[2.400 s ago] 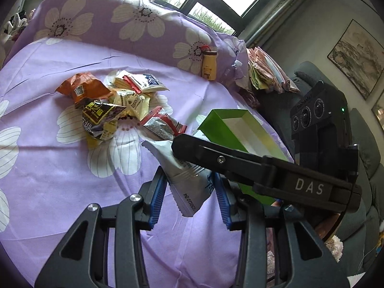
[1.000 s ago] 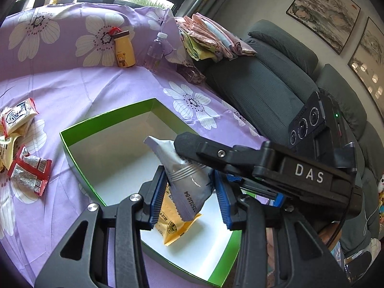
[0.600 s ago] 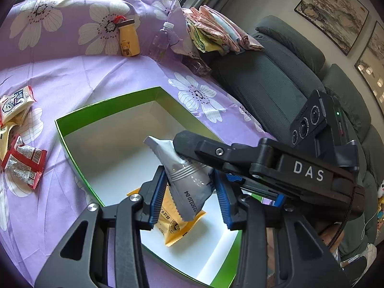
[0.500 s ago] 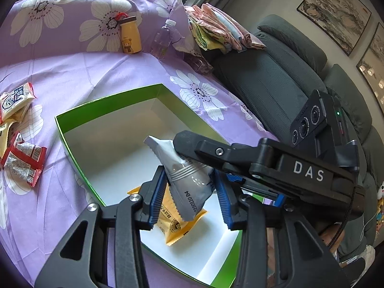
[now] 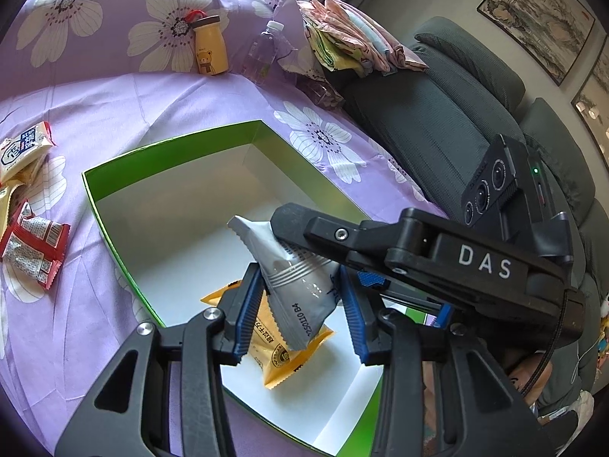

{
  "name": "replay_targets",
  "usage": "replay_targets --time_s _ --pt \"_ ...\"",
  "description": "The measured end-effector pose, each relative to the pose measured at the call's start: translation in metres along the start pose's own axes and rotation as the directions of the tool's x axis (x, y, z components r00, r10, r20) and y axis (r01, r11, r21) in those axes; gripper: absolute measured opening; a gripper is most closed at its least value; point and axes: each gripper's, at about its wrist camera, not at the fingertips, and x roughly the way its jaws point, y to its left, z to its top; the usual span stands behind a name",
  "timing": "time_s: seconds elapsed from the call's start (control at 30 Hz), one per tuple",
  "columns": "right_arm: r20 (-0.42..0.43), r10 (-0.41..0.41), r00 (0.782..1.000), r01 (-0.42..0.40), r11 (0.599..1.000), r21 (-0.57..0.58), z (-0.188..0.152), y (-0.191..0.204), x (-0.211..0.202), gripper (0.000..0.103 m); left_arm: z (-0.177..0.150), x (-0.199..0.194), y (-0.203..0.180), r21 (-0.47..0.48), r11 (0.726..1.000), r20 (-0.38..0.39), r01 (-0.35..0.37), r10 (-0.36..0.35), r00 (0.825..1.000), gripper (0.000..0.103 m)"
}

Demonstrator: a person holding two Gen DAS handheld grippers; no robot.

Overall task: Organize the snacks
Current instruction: 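Carry the white chip bag with the right gripper into the green box, then open the right gripper to release the chip bag and withdraw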

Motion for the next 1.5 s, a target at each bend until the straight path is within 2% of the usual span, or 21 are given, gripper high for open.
replay_targets --time_s 1.5 --pt "-0.039 -0.069 0.997 0.070 0.997 0.033 -0.001 -0.010 0.011 0.056 -0.002 0.016 0.008 -0.048 0.999 -0.052 -0.012 0.009 0.999 0.043"
